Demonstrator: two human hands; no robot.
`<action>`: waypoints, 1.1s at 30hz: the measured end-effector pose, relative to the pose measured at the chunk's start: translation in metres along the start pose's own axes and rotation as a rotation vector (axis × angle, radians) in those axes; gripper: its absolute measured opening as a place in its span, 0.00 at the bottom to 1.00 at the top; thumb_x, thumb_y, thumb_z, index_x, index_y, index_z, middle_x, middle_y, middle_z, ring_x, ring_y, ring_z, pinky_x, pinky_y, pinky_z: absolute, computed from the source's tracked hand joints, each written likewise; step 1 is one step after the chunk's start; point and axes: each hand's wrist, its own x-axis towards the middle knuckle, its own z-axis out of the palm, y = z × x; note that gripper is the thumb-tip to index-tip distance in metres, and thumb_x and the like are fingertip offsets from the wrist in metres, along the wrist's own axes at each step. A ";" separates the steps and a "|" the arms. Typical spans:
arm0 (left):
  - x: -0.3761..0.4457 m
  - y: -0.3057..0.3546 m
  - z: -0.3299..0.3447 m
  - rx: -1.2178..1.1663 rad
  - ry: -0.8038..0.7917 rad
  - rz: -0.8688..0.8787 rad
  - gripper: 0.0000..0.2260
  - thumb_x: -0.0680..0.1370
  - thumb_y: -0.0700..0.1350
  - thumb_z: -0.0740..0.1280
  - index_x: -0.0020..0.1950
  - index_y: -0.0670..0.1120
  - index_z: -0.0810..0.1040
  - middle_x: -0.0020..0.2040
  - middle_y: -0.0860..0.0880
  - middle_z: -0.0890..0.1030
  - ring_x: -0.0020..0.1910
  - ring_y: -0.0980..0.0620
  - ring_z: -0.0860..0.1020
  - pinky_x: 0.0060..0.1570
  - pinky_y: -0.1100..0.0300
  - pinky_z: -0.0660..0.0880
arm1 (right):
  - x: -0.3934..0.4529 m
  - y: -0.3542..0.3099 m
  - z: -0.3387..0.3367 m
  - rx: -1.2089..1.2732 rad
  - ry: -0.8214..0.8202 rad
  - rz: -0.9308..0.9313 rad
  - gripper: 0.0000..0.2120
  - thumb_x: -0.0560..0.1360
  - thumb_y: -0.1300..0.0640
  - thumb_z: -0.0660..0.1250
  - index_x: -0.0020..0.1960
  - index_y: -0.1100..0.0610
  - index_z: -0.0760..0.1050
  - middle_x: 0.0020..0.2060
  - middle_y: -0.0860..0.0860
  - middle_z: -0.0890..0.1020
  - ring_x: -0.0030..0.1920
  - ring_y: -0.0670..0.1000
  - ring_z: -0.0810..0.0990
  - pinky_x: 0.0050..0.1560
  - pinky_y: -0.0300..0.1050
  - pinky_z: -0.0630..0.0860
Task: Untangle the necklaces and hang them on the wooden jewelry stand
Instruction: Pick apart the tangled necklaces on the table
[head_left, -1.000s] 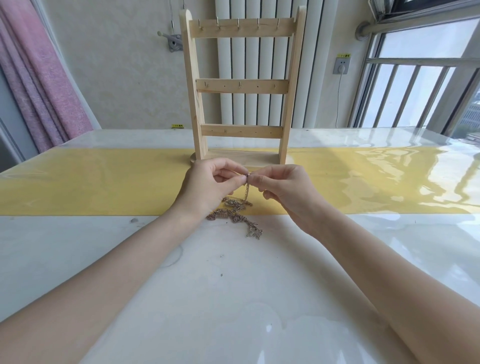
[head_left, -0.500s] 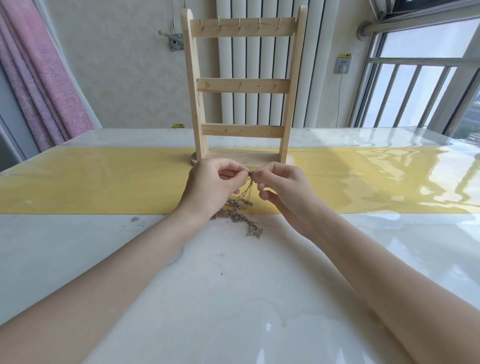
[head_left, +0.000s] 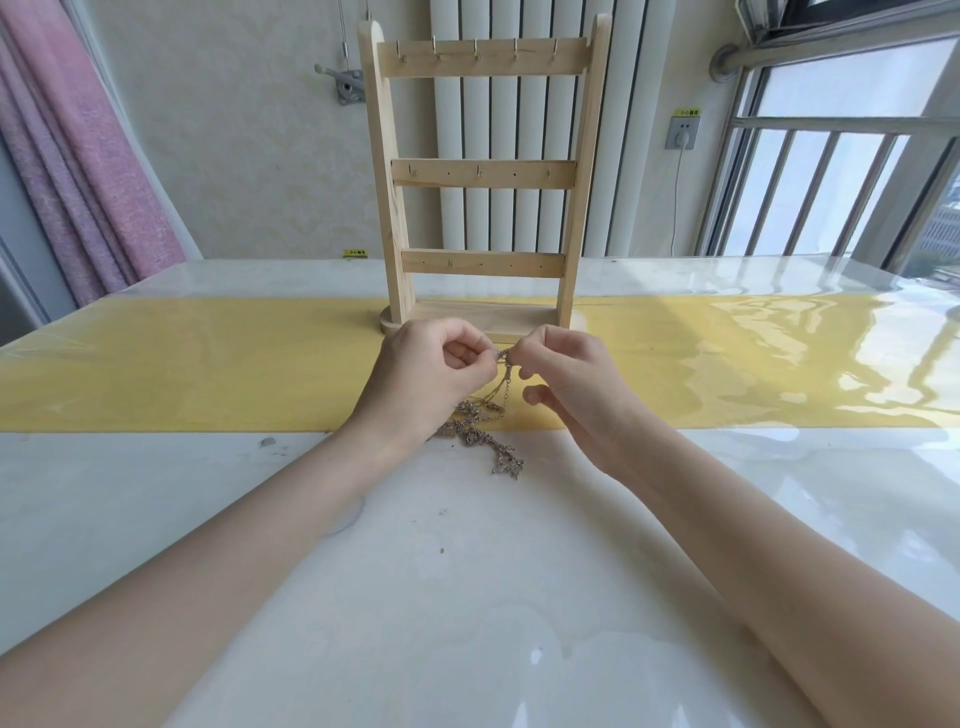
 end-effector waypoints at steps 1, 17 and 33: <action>0.001 -0.001 0.000 -0.012 -0.002 -0.008 0.10 0.73 0.40 0.70 0.35 0.53 0.77 0.30 0.57 0.76 0.29 0.61 0.73 0.35 0.62 0.76 | 0.000 0.000 0.000 -0.008 0.014 -0.009 0.11 0.73 0.66 0.64 0.33 0.57 0.69 0.35 0.50 0.73 0.38 0.48 0.67 0.35 0.39 0.66; 0.005 -0.004 -0.005 -0.137 -0.051 0.063 0.11 0.71 0.38 0.73 0.42 0.52 0.76 0.39 0.54 0.81 0.38 0.59 0.78 0.46 0.63 0.76 | 0.001 0.001 0.000 0.142 -0.077 0.091 0.13 0.75 0.65 0.64 0.32 0.57 0.74 0.33 0.46 0.76 0.39 0.47 0.70 0.37 0.39 0.67; 0.004 -0.002 -0.003 -0.294 -0.125 0.022 0.12 0.74 0.35 0.69 0.48 0.50 0.70 0.39 0.52 0.78 0.37 0.58 0.73 0.39 0.69 0.70 | 0.001 -0.001 0.000 0.207 -0.046 0.115 0.10 0.76 0.63 0.63 0.36 0.55 0.73 0.38 0.47 0.76 0.39 0.47 0.70 0.38 0.40 0.66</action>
